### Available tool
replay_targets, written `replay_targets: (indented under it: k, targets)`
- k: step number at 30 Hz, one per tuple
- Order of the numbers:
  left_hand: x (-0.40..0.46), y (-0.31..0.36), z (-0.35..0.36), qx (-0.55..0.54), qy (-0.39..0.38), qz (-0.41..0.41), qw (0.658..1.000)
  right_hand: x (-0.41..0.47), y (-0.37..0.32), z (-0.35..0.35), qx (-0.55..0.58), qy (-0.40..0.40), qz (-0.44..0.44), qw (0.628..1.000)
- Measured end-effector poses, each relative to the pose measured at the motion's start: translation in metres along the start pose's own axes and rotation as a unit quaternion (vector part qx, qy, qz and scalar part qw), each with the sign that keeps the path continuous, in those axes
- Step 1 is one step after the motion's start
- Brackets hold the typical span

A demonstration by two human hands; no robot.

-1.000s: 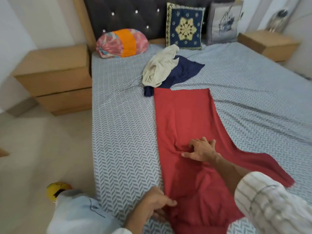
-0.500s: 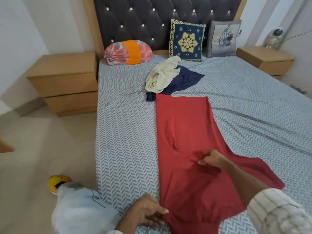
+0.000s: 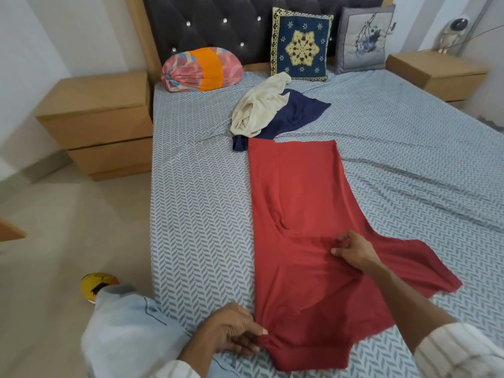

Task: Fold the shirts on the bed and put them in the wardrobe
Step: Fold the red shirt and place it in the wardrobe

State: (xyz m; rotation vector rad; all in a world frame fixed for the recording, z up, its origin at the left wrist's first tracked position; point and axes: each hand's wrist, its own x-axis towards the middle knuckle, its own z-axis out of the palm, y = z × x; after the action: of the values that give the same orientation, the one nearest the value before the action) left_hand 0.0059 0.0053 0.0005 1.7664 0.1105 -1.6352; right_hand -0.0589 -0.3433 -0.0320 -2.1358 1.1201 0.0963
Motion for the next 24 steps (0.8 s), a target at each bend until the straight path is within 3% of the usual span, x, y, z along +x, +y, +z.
replay_targets:
  k: [2,5,8,9,11,13,15,16,19,22,24]
  targets:
    - [0.001,0.002,0.000,0.017,0.006,-0.006,1.000,0.001,0.003,0.001,-0.014,0.001,-0.004,1.000]
    - [0.001,0.006,0.002,0.055,0.025,-0.011,0.998,-0.005,0.010,-0.010,-0.038,0.066,-0.017,0.997]
    - [0.009,0.014,-0.001,0.158,0.137,0.018,0.978,-0.014,0.042,-0.037,-0.034,0.175,0.009,0.984]
    - [0.012,0.018,-0.001,0.216,0.215,0.043,0.951,-0.019,0.056,-0.047,-0.037,0.216,0.030,0.975]
    - [0.023,0.031,0.004,0.336,0.366,0.112,0.860,-0.029,0.085,-0.071,-0.024,0.292,0.124,0.948]
    - [0.036,0.045,0.019,0.363,0.416,0.253,0.794,-0.036,0.109,-0.090,0.041,0.319,0.259,0.911]
    - [0.050,0.056,0.042,0.387,0.368,0.395,0.747,-0.033,0.141,-0.098,0.104,0.277,0.363,0.883]
    - [0.057,0.058,0.054,0.406,0.323,0.427,0.741,-0.027,0.163,-0.098,0.135,0.242,0.374,0.885]
    - [0.070,0.057,0.083,0.484,0.248,0.402,0.736,-0.011,0.193,-0.095,0.219,0.242,0.319,0.890]
    - [0.075,0.054,0.091,0.535,0.266,0.376,0.708,-0.046,0.118,-0.100,0.225,0.274,0.263,0.897]
    - [0.074,0.060,0.089,0.512,0.243,0.357,0.742,-0.052,0.079,-0.095,0.218,0.329,0.204,0.896]
